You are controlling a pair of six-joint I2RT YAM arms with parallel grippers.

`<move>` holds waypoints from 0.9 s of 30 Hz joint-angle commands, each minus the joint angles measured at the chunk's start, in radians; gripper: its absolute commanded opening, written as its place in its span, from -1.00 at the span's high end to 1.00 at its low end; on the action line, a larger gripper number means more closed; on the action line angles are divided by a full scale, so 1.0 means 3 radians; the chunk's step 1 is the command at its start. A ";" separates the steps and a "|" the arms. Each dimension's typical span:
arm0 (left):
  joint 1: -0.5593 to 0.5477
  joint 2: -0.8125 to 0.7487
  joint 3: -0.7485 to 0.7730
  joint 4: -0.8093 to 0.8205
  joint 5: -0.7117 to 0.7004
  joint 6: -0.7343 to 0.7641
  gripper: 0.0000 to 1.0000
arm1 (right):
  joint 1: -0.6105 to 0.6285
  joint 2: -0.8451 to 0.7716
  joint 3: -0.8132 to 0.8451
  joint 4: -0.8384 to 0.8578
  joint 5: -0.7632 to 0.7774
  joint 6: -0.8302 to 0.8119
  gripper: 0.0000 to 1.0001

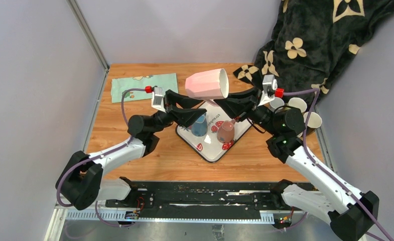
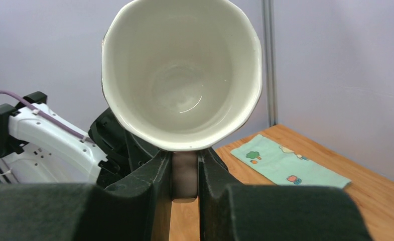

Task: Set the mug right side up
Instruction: Place the cup at the corner of the board.

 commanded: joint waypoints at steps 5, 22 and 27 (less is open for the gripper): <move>-0.0012 -0.0445 0.0020 -0.1525 -0.0461 0.0925 -0.18 | 0.0041 -0.0429 0.0271 -0.0838 0.0869 -0.0726 1.00; 0.0010 -0.0873 0.0300 -0.3523 -0.1109 0.2087 -0.30 | -0.0141 -0.0132 0.0668 -0.2755 0.2840 -0.1419 1.00; 0.0010 -0.0873 0.0350 -0.3883 -0.1187 0.2244 -0.31 | -0.0422 0.0202 0.0762 -0.2764 0.2699 -0.1375 1.00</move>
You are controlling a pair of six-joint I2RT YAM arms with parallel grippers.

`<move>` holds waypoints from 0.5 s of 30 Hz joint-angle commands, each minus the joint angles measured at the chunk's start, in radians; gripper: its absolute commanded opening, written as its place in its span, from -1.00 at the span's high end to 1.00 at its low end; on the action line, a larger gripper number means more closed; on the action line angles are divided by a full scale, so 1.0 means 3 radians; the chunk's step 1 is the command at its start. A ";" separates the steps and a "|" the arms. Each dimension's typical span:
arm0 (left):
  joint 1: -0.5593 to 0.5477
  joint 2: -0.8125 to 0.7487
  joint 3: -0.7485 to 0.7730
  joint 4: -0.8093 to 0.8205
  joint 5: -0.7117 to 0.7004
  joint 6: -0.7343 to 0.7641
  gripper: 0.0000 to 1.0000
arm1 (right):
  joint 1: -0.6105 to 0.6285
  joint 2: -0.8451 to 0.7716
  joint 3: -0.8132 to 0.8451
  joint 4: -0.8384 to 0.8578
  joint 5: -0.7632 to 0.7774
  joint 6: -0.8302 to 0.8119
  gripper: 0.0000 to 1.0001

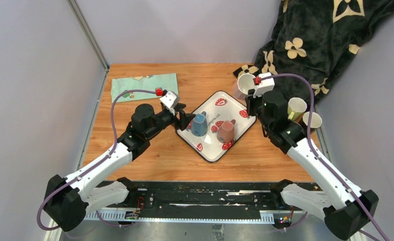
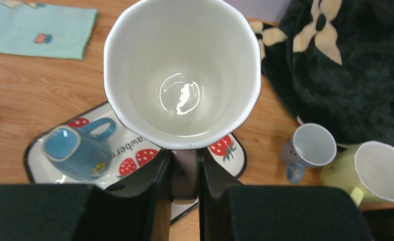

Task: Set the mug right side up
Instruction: Place the cup at the corner of the board.

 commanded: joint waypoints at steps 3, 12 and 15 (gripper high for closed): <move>0.0008 -0.0068 0.0081 -0.0486 -0.0048 0.0335 -0.31 | -0.0421 0.0352 0.0309 0.0205 -0.0021 0.0026 1.00; 0.0009 -0.0090 0.0142 -0.0720 0.0044 0.0523 -0.32 | -0.0933 0.1052 0.0537 0.0366 -0.0273 0.0074 1.00; 0.0011 -0.0084 0.0137 -0.0737 0.0050 0.0543 -0.32 | -0.1080 0.1269 0.0654 0.0379 -0.0372 0.0085 1.00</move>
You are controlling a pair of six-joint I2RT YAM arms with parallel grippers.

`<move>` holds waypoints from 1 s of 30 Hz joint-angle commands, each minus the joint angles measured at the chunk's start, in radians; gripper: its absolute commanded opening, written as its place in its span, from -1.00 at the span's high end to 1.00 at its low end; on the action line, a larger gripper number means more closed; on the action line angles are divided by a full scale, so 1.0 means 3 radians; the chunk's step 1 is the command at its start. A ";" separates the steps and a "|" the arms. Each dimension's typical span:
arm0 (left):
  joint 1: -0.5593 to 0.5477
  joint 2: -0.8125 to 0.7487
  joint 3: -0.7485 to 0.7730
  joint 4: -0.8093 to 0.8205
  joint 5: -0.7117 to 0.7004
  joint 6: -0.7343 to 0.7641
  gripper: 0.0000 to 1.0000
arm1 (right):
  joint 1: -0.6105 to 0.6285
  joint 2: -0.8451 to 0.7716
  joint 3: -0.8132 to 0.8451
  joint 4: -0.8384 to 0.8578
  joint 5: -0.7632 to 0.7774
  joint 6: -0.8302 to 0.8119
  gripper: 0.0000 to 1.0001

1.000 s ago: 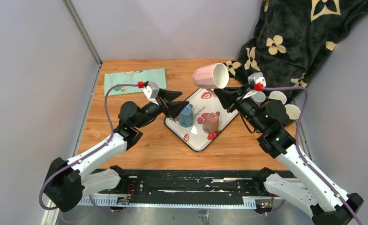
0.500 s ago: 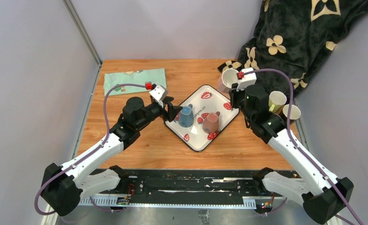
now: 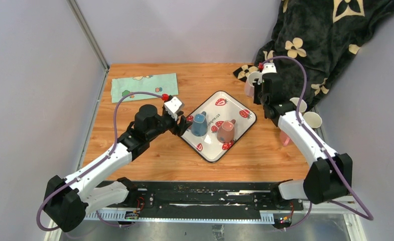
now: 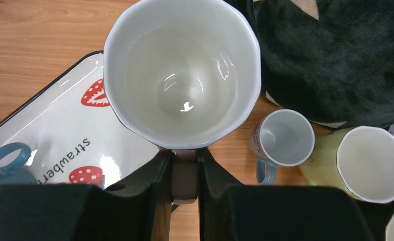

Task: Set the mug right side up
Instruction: Place the cup at the corner of the board.

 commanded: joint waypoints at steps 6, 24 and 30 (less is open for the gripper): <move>0.0009 -0.0025 0.0133 -0.0103 0.0105 0.0141 -0.32 | -0.0414 0.0513 0.0482 0.0427 -0.0352 0.0003 1.00; 0.0009 0.0051 0.0180 -0.0228 0.0165 0.0278 -0.32 | -0.0661 0.1154 0.0725 0.0180 -0.0449 -0.0169 1.00; 0.0009 0.0063 0.0182 -0.0228 0.0228 0.0312 -0.33 | -0.0683 0.1221 0.0702 0.0113 -0.0351 -0.0190 1.00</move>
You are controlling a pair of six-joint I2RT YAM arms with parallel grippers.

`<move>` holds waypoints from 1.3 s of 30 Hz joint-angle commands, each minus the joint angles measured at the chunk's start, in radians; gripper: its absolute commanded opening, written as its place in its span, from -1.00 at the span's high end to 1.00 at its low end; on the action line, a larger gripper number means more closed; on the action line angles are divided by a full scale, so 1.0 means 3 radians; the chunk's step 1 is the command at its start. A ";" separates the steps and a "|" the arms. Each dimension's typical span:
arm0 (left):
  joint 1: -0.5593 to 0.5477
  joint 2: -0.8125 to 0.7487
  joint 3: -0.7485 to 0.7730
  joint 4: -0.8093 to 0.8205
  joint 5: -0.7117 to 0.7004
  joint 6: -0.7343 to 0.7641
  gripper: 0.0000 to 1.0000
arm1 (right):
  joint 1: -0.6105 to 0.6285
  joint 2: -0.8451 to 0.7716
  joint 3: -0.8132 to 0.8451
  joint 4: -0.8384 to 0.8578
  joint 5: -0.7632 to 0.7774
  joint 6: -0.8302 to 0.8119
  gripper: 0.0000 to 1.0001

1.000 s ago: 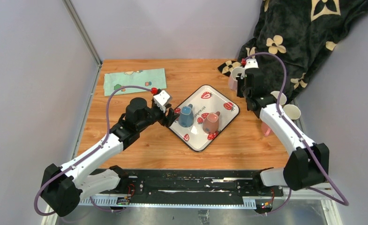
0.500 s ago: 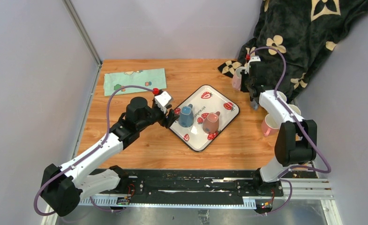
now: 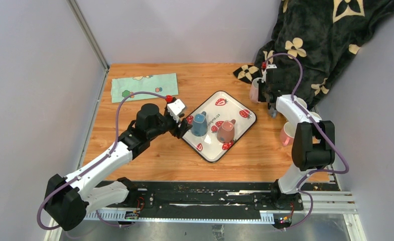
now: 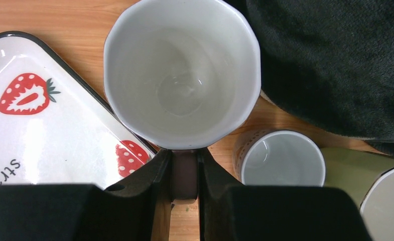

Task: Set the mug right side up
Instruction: Place the cup at the corner of the board.

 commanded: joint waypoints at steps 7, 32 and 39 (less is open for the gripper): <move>0.0008 0.0022 0.0102 0.0011 0.0132 0.0081 -0.33 | -0.0083 0.0107 0.0216 0.0072 0.0161 -0.0070 1.00; 0.0009 0.0046 0.0105 0.0027 0.0045 0.0064 -0.43 | -0.0119 0.0193 0.0215 -0.0142 0.0094 -0.0034 0.36; 0.0010 0.0057 0.0104 0.0032 0.0054 0.0047 -0.46 | -0.0121 0.0068 0.0195 -0.0172 0.0090 -0.0017 0.23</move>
